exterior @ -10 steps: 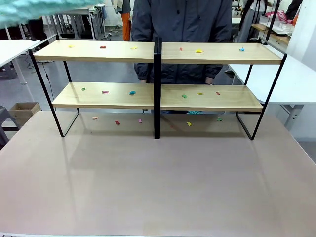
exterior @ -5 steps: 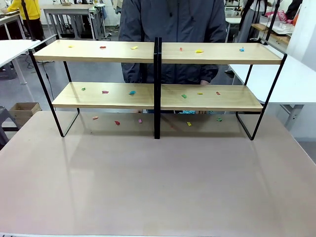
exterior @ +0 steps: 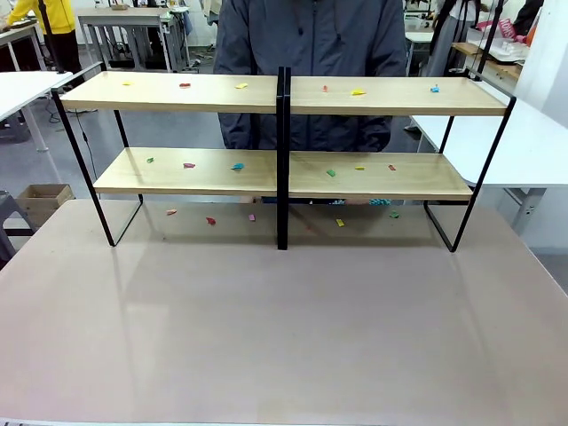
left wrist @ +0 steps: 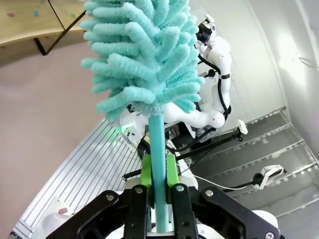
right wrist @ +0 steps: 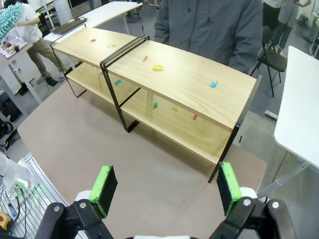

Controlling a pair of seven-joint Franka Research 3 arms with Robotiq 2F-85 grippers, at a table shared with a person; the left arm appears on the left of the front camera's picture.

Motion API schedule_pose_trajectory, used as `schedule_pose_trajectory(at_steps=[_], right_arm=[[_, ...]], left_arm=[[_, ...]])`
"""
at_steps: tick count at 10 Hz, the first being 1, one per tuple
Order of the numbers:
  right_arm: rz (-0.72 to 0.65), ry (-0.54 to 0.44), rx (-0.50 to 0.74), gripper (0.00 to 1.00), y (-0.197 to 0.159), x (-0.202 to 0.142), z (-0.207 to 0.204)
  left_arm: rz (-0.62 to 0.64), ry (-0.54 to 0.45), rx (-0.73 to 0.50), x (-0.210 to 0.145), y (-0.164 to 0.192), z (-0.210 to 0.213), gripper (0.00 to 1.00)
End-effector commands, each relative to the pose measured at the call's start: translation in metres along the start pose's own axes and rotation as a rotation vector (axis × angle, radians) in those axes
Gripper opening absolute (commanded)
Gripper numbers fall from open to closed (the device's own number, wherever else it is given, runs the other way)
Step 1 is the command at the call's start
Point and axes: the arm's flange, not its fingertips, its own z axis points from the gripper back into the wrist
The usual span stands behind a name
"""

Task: Clean the shelves.
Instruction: Pick up the Duster when the human hands it over, then clean a randomly selected level of the Shelf with the Duster.

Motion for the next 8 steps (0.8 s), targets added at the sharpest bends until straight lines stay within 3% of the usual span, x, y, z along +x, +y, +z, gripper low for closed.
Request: schedule_pose_trajectory(at_steps=[1, 8], right_arm=[[0.002, -0.007, 0.006, 1.0, 0.0007, 0.001, 0.0001], [0.002, -0.007, 0.006, 1.0, 0.0007, 0.001, 0.0001]], left_arm=[[0.004, -0.017, -0.008, 0.0044, -0.0063, -0.0007, 0.0], [0.004, -0.017, -0.008, 0.0044, -0.0063, -0.0007, 0.0]])
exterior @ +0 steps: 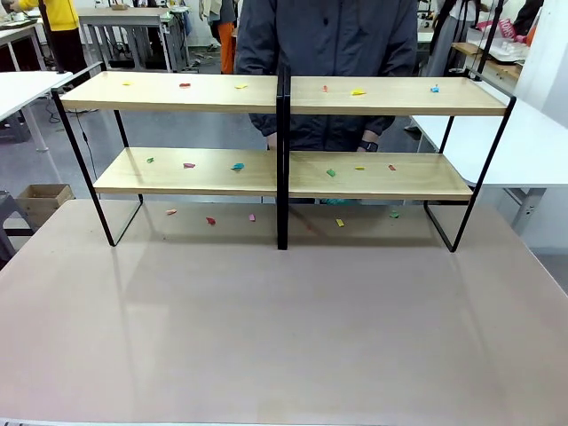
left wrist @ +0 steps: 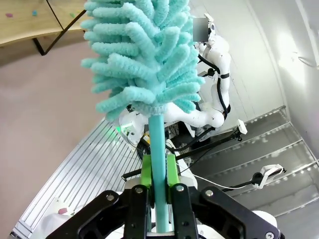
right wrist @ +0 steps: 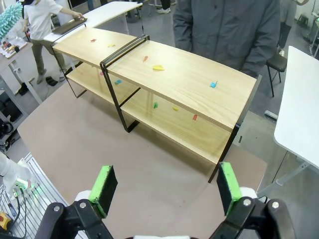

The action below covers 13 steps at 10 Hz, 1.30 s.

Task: Clean the shelves.
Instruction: Clean a randomly selected level of the Shelf with the Duster.

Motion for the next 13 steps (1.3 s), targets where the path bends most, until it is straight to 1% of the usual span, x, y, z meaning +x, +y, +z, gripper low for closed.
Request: schedule_pose_trajectory(at_steps=[1, 2, 3, 4, 5, 6, 7, 8, 9, 10, 11, 13], right_arm=[[0.002, -0.007, 0.006, 1.0, 0.001, 0.001, 0.0], [0.002, -0.007, 0.006, 1.0, 0.001, 0.001, 0.0], [0.002, -0.007, 0.006, 1.0, 0.001, 0.001, 0.0], [0.002, -0.007, 0.006, 1.0, 0.001, 0.001, 0.0], [0.002, -0.007, 0.006, 1.0, 0.001, 0.001, 0.0], [0.002, -0.007, 0.006, 1.0, 0.001, 0.001, 0.0], [0.002, -0.007, 0.006, 1.0, 0.001, 0.001, 0.0], [0.002, -0.007, 0.006, 1.0, 0.001, 0.001, 0.0], [0.002, -0.007, 0.006, 1.0, 0.001, 0.001, 0.0], [0.002, -0.007, 0.006, 1.0, 0.001, 0.001, 0.0], [0.002, -0.007, 0.006, 1.0, 0.001, 0.001, 0.0], [0.002, -0.007, 0.006, 1.0, 0.001, 0.001, 0.0]], left_arm=[[0.0, 0.0, 0.0, 0.0, 0.0, 0.0, 0.13], [0.027, -0.009, 0.038, 0.03, -0.006, -0.025, 0.13], [0.068, 0.045, 0.009, 0.068, -0.014, -0.061, 0.13], [0.102, 0.095, 0.067, 0.102, -0.022, -0.096, 0.13], [0.142, 0.072, 0.161, 0.134, -0.029, -0.132, 0.13], [0.17, 0.099, 0.171, 0.159, -0.034, -0.171, 0.13], [0.187, 0.148, 0.193, 0.178, -0.035, -0.223, 0.13], [0.183, 0.152, 0.248, 0.188, -0.03, -0.266, 0.13], [0.169, 0.139, 0.312, 0.196, -0.023, -0.3, 0.13], [0.166, 0.099, 0.371, 0.205, -0.015, -0.323, 0.13], [0.17, 0.09, 0.412, 0.211, -0.004, -0.343, 0.13], [0.198, 0.095, 0.469, 0.206, 0.016, -0.367, 0.13]])
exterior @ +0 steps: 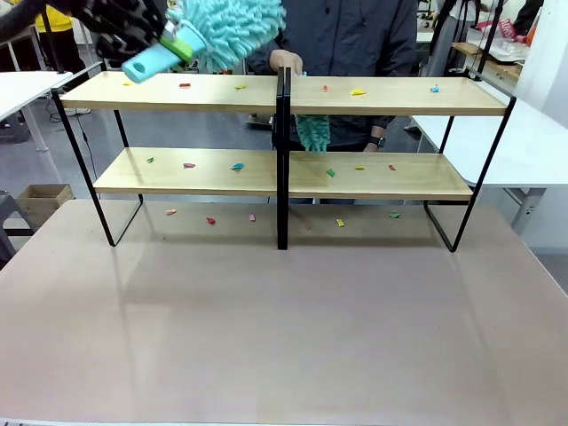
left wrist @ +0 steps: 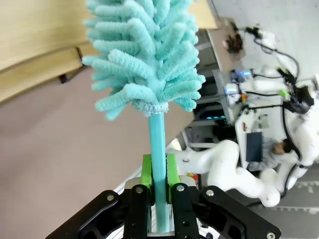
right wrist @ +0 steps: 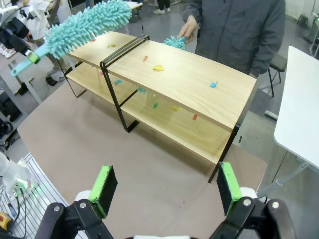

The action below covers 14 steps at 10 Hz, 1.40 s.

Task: Clean the shelves.
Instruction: Clean a randomly selected level of the Shelf with the Duster.

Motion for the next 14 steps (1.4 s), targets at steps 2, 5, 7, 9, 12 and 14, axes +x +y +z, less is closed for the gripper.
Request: schedule_pose_trajectory(at_steps=[2, 5, 7, 9, 12, 14], right_arm=[[0.001, -0.008, 0.007, 1.0, 0.0, 0.001, 0.0], [0.001, -0.008, 0.007, 1.0, 0.0, 0.001, 0.0], [0.001, -0.008, 0.007, 1.0, 0.0, 0.001, 0.0], [0.001, -0.008, 0.007, 1.0, 0.0, 0.001, 0.0], [0.001, -0.008, 0.007, 1.0, 0.0, 0.001, 0.0], [0.001, -0.008, 0.007, 1.0, 0.0, 0.001, 0.0]], left_arm=[[0.052, -0.028, 0.056, -0.006, 0.008, -0.012, 0.13], [0.086, 0.044, 0.103, -0.014, 0.021, -0.031, 0.13], [0.105, 0.046, 0.169, -0.015, 0.031, -0.034, 0.13], [0.103, -0.009, 0.222, -0.013, 0.035, -0.023, 0.13], [0.189, 0.028, 0.401, -0.017, 0.06, 0.002, 0.13], [0.24, 0.027, 0.524, -0.017, 0.071, 0.028, 0.13]])
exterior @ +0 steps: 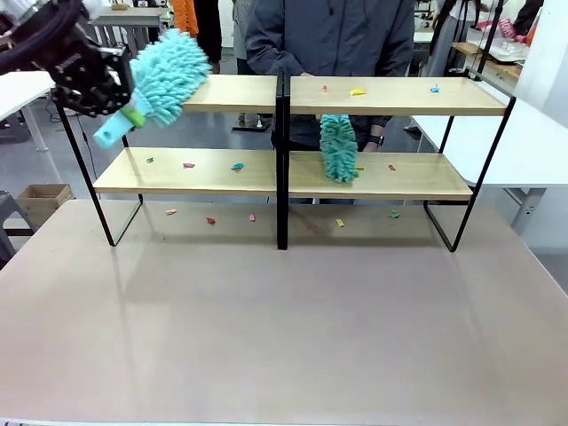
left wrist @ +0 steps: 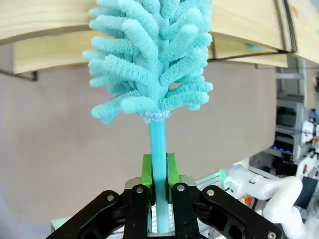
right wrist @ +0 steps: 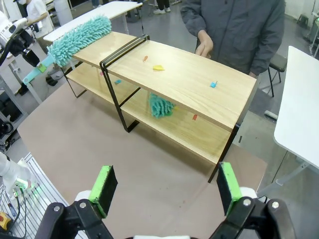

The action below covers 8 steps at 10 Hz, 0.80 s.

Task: Clean the shelves.
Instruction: Clean a randomly selected level of the Shelf with the Duster.

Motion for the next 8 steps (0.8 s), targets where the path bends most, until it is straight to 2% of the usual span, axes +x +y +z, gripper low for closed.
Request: schedule_pose_trajectory(at_steps=[1, 3, 7, 8], right_arm=[[0.001, -0.008, 0.007, 1.0, 0.0, 0.001, 0.0], [0.001, -0.008, 0.007, 1.0, 0.0, 0.001, 0.0], [0.001, -0.008, 0.007, 1.0, 0.0, 0.001, 0.0], [0.001, -0.008, 0.007, 1.0, 0.0, 0.001, 0.0]], left_arm=[[0.082, 0.027, 0.122, 0.002, 0.014, 0.019, 0.13], [0.118, 0.092, 0.235, 0.013, 0.033, 0.042, 0.13], [0.144, 0.142, 0.267, 0.035, 0.06, 0.084, 0.13], [0.146, 0.059, 0.28, 0.038, 0.067, 0.105, 0.13]])
